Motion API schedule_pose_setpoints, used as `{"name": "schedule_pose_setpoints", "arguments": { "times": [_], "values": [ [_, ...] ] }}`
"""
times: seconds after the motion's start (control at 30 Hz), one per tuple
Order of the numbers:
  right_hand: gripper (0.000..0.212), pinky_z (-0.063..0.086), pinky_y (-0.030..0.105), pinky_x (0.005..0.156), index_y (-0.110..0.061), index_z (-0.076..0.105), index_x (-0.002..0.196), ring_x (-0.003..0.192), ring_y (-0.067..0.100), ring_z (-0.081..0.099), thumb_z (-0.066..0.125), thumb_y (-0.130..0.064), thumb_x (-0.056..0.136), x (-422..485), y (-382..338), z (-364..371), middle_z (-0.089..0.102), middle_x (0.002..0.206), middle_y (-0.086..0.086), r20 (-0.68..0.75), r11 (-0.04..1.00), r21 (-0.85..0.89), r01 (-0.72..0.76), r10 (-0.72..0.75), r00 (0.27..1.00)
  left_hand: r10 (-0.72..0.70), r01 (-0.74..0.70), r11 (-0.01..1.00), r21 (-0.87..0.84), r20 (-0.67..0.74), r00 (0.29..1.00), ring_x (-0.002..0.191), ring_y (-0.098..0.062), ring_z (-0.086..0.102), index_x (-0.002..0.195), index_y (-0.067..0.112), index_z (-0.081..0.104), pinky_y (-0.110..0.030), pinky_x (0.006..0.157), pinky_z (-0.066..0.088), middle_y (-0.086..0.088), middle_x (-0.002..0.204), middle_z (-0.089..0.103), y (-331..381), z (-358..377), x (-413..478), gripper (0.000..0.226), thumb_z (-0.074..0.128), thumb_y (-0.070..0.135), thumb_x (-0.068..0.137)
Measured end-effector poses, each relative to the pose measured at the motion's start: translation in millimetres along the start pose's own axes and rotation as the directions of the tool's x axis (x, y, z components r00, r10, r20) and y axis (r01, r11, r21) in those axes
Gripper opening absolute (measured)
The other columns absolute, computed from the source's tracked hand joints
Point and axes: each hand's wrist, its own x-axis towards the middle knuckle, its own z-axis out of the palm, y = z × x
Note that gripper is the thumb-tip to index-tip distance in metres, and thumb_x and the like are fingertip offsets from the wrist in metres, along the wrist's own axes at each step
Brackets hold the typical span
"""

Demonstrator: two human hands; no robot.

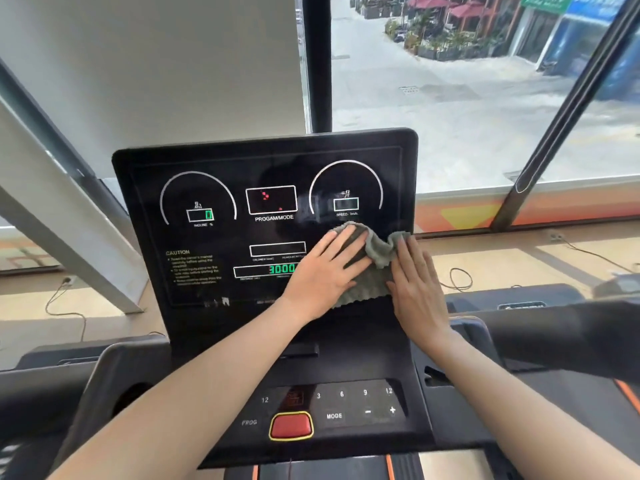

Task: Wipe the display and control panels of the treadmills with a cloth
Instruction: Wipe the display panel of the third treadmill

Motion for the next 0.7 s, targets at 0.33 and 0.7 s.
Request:
{"name": "schedule_pose_setpoints", "arguments": {
  "times": [0.33, 0.7],
  "values": [
    [0.057, 0.017, 0.053, 0.121, 0.002, 0.037, 0.147, 0.151, 0.043, -0.002, 0.055, -0.004, 0.094, 20, -110, 15, 0.02, 0.16, 0.027, 0.081, 0.979, 0.093, 0.18, -0.188, 0.979, -0.243, 0.241, 0.966, -0.09, -0.009, 0.97, 0.156, -0.028, 0.014, 0.154, 0.022, 0.043, -0.043, 0.127, 0.017, -0.011, 0.166, 0.025, -42, 17, -128, 0.058, 0.064, 0.02, 0.1],
    [0.056, 0.007, 0.063, 0.119, -0.024, 0.034, 0.151, 0.148, 0.049, -0.01, 0.052, -0.03, 0.098, 64, -236, 31, 0.012, 0.166, 0.005, 0.166, 0.932, 0.065, 0.358, -0.364, 0.917, -0.529, 0.531, 0.846, -0.047, 0.053, 0.847, 0.153, -0.04, 0.021, 0.155, 0.012, 0.036, -0.047, 0.12, 0.031, -0.024, 0.161, 0.03, -107, 7, -232, 0.065, 0.063, 0.028, 0.098]
  ]
}}
